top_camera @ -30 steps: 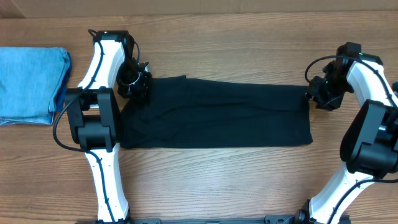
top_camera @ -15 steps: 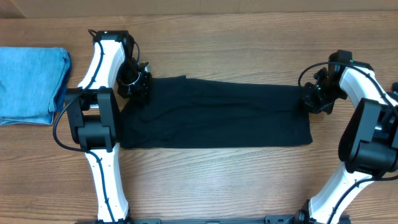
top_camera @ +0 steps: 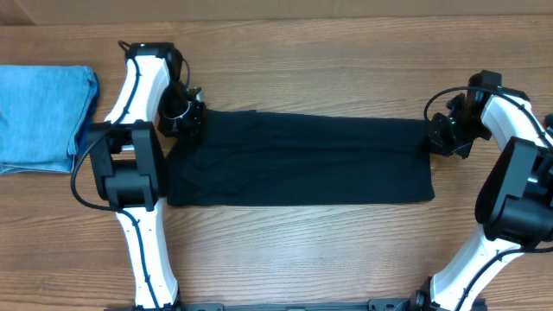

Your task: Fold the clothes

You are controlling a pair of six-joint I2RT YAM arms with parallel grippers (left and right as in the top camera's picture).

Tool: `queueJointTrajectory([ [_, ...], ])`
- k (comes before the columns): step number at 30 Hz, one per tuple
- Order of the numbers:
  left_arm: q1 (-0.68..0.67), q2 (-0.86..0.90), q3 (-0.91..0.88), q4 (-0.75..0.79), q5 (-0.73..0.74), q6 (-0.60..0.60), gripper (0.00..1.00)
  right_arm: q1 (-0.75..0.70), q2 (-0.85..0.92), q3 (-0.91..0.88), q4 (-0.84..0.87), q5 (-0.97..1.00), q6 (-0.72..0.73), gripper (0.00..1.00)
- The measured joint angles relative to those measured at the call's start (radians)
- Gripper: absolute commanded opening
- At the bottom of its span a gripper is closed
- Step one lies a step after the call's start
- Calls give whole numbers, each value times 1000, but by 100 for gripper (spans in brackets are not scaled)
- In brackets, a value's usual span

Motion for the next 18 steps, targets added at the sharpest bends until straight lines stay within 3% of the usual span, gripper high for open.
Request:
queueJointTrajectory([
  [4, 23, 0, 0, -5, 0, 0, 4, 0, 0, 0, 7, 0, -2, 40],
  [15, 39, 0, 0, -5, -10, 0, 4, -14, 0, 61, -27, 6, 0, 42],
  [18, 39, 0, 0, -8, -18, 0, 13, -13, 0, 72, -36, -6, 0, 42],
])
